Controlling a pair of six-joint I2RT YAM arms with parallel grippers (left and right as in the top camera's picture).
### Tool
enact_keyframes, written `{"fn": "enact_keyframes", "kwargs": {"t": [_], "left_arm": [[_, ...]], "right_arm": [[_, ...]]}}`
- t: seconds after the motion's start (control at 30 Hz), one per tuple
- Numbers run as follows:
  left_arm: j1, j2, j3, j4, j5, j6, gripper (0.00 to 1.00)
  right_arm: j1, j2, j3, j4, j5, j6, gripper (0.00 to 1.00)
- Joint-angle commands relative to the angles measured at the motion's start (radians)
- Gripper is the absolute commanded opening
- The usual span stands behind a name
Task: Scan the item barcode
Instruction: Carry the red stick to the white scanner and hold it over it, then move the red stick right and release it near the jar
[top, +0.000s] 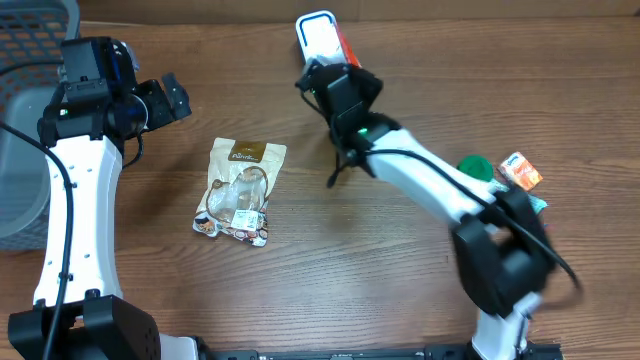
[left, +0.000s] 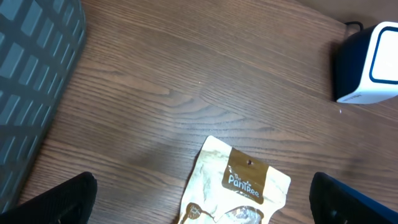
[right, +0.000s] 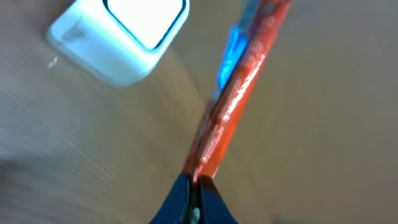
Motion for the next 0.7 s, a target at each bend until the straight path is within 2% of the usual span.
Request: {"fn": "enact_keyframes", "kwargs": {"t": [0.0,0.2,0.33,0.43,0.67], "left_arm": [[-0.009,-0.010,0.019,0.000,0.007,-0.013,1.00],[-0.009,-0.010,0.019,0.001,0.007,-0.013,1.00],[-0.009,-0.010,0.019,0.001,0.007,-0.013,1.00],[-0.009,-0.010,0.019,0.001,0.007,-0.013,1.00],[-0.009,-0.010,0.019,0.001,0.007,-0.013,1.00]], "right_arm": [[-0.026,-0.142,0.011,-0.213,-0.169,0.347,0.04],[-0.115,-0.181,0.010,-0.565,-0.544,0.617,0.04],[-0.190,-0.172,0.009,-0.761,-0.764,0.707,0.04],[-0.230,-0.171,-0.021,-0.830,-0.793,0.734,0.04],[-0.291,-0.171,-0.108,-0.801,-0.751,0.734,0.04]]}}
